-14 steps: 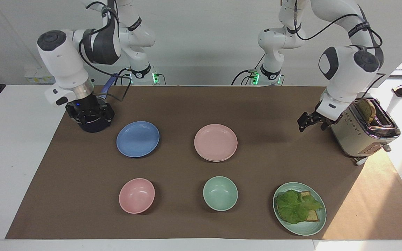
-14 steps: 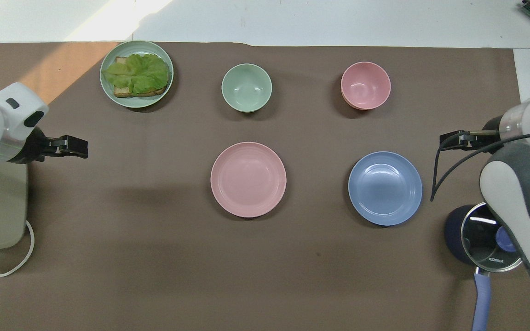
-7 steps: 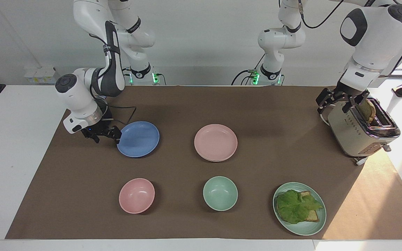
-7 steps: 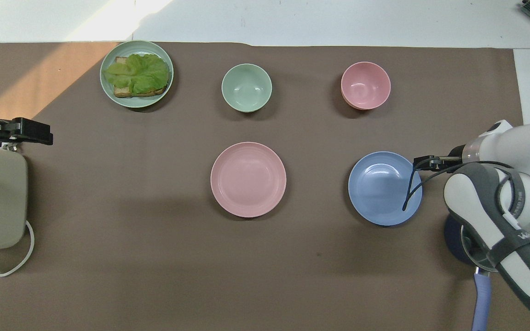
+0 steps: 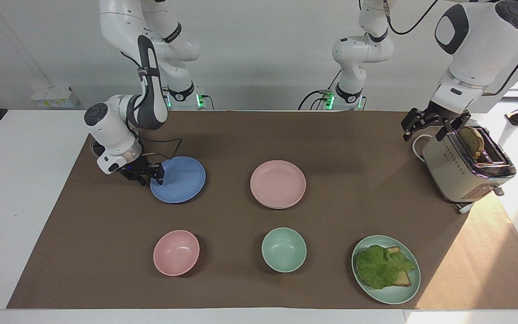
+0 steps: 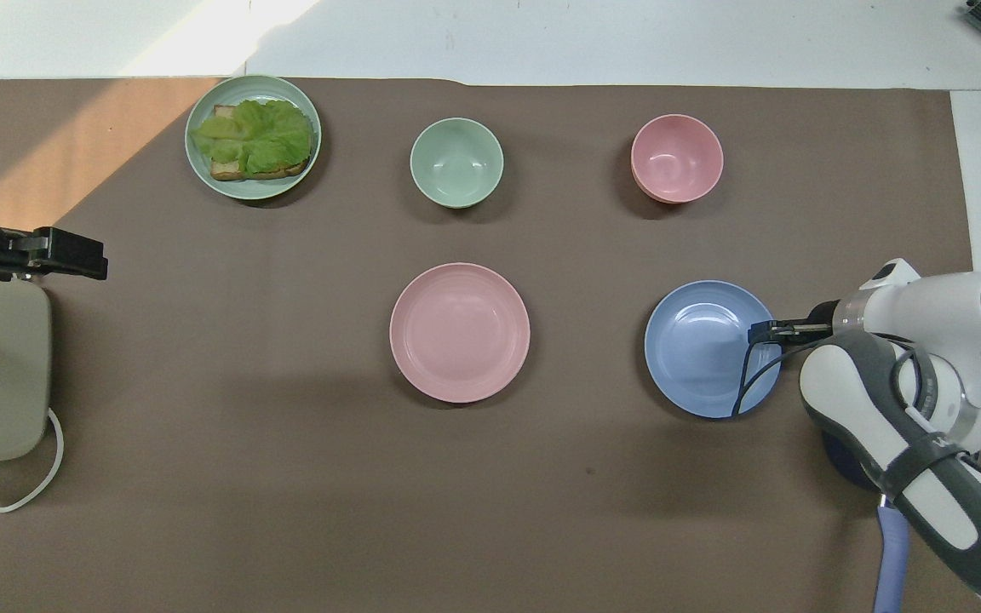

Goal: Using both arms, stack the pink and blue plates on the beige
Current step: 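Grasp the blue plate rim with the right gripper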

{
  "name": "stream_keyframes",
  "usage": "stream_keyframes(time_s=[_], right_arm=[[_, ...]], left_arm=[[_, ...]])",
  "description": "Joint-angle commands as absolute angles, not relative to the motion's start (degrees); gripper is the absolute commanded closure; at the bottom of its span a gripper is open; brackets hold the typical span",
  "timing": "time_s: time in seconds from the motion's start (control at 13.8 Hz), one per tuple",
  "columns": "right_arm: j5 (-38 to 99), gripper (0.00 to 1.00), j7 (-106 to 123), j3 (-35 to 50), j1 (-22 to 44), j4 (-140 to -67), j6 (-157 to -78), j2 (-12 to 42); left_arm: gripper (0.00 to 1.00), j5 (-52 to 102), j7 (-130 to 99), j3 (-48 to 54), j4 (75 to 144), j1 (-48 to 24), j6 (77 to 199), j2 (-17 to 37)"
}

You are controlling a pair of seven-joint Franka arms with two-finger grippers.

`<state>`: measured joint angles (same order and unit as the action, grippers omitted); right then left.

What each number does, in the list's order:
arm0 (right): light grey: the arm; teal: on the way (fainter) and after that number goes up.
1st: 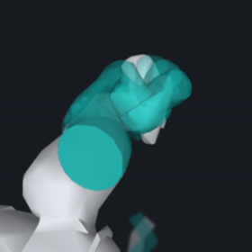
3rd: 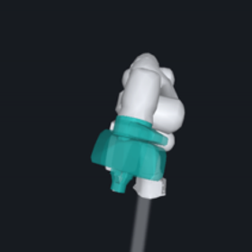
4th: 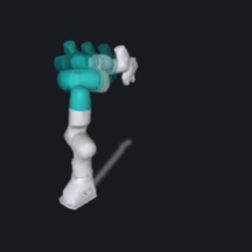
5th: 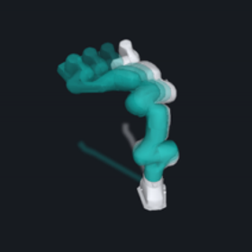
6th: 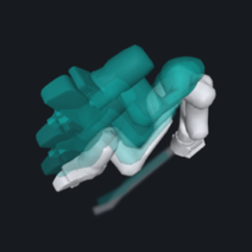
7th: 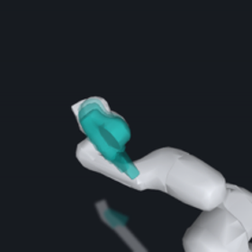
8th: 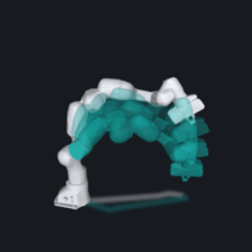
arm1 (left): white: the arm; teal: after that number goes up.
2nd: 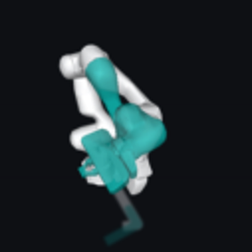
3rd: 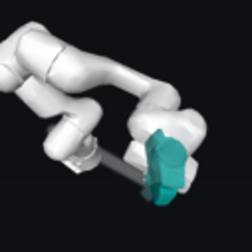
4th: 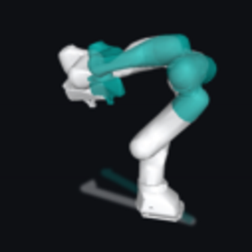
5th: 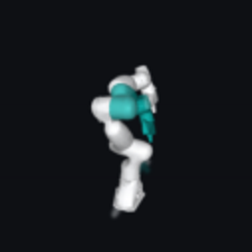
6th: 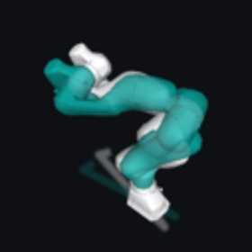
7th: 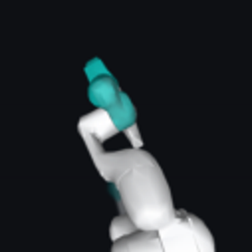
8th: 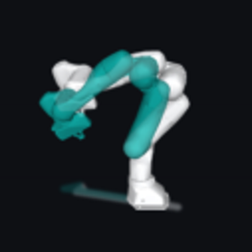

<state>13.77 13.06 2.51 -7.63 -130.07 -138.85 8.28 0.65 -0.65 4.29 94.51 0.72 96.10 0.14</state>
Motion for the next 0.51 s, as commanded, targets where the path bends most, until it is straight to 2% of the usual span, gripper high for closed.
stream_keyframes(time_s=[0.0,0.07,0.29,0.44], right_arm=[[18.62,0.94,15.29,3.08,-8.00,-130.96,-139.75,7.38],[19.15,1.00,15.55,3.08,-8.00,-130.78,-139.49,7.38],[20.47,1.00,15.82,3.25,-7.91,-129.21,-137.03,6.60],[21.27,1.00,15.30,3.34,-7.82,-125.88,-132.13,5.37]], left_arm=[[0.00,-0.44,-0.09,3.78,94.92,0.00,95.01,-0.79],[0.00,-0.44,-0.26,3.78,94.92,0.00,95.01,-0.79],[0.00,-0.44,-0.70,3.87,95.10,0.00,94.83,-0.88],[0.00,-0.44,-0.79,3.87,95.62,0.00,94.75,-1.32]])
